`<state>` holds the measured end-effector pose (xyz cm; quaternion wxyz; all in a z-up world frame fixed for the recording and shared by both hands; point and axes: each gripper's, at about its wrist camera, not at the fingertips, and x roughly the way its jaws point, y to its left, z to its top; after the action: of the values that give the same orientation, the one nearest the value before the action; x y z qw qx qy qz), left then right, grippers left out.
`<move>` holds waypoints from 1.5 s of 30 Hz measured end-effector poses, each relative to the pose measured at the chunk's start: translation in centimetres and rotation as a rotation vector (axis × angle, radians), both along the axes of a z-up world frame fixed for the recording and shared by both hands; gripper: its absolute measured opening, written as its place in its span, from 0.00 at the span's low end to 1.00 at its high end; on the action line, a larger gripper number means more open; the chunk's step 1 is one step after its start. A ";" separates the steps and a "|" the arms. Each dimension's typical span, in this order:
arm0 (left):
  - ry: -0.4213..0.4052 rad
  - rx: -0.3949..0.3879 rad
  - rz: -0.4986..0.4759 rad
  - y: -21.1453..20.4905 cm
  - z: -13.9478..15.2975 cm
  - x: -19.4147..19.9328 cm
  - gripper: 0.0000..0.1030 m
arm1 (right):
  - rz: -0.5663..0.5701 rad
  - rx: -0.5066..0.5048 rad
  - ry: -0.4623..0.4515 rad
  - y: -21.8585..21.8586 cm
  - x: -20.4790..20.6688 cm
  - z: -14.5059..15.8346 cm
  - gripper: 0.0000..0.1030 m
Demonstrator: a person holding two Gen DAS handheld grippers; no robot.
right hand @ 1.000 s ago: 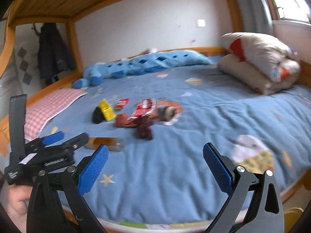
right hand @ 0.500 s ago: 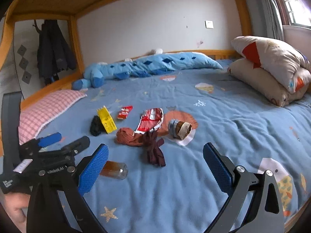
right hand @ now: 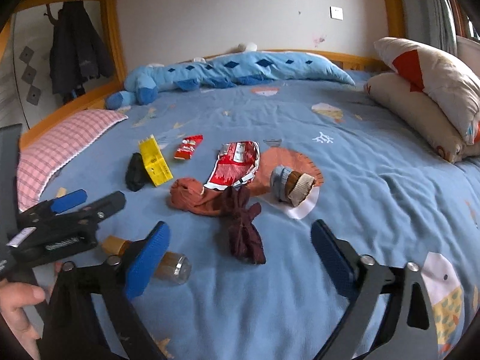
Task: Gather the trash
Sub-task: 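Grasp the brown sock with the left tool while the right tool grasps the maroon sock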
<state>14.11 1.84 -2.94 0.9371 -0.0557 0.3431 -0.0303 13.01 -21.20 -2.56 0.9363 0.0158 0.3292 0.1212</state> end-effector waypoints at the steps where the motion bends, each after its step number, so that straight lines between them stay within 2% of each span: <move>1: 0.004 -0.006 -0.005 0.1 -0.1 0.2 0.96 | 0.000 -0.003 0.021 0.1 0.7 -0.4 0.79; 2: 0.010 -0.012 -0.012 0.2 -0.1 0.4 0.96 | 0.000 0.000 0.036 0.1 1.2 -0.7 0.74; 6: 0.034 0.003 -0.041 -0.2 -0.8 1.6 0.96 | 0.013 0.010 0.123 0.4 3.5 -2.9 0.66; 10: 0.063 0.011 -0.066 -0.7 -1.4 2.5 0.96 | 0.036 -0.004 0.194 1.2 5.5 -4.8 0.53; 12: 0.069 0.016 -0.071 -0.9 -1.5 2.8 0.96 | 0.038 -0.019 0.217 1.7 6.4 -5.6 0.51; 13: 0.073 0.018 -0.073 -1.0 -1.6 3.0 0.96 | 0.036 -0.028 0.223 1.9 6.7 -5.7 0.47; 15: 0.083 0.024 -0.075 -1.1 -1.7 3.5 0.96 | 0.023 -0.062 0.230 2.0 7.3 -6.1 0.33; 17: 0.089 0.034 -0.077 -1.4 -1.8 3.8 0.96 | 0.039 -0.044 0.227 1.8 7.4 -6.0 0.18; 24: 0.112 0.079 -0.130 -3.7 -2.0 5.5 0.96 | 0.025 0.019 0.175 -0.6 5.8 -4.5 0.17; 29: 0.206 0.117 -0.188 -6.4 -3.1 8.3 0.96 | 0.020 0.108 0.173 -3.1 4.7 -3.7 0.17; 31: 0.245 0.108 -0.220 -7.3 -3.7 9.5 0.96 | 0.012 0.127 0.174 -3.9 4.5 -3.7 0.17; 34: 0.287 0.116 -0.220 -8.1 -4.6 10.9 0.95 | 0.002 0.171 0.191 -4.8 4.7 -4.0 0.17; 35: 0.294 0.121 -0.214 -8.2 -4.8 11.2 0.89 | 0.000 0.185 0.195 -5.1 4.7 -4.1 0.17; 38: 0.307 0.128 -0.197 -8.1 -5.3 11.0 0.60 | -0.003 0.204 0.192 -5.7 4.5 -4.2 0.17; 40: 0.308 0.133 -0.191 -8.0 -5.7 10.9 0.54 | -0.002 0.220 0.187 -6.0 4.5 -4.2 0.17; 42: 0.291 0.125 -0.198 -7.9 -5.6 10.5 0.42 | 0.004 0.232 0.180 -6.1 4.3 -4.2 0.17; 45: 0.254 0.096 -0.197 -7.5 -5.0 9.6 0.37 | 0.017 0.236 0.180 -5.9 4.1 -4.3 0.17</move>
<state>23.69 -5.61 -7.93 0.8804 0.0197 0.4636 -0.0981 17.07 -27.09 -6.87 0.8936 0.1340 0.3952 0.1652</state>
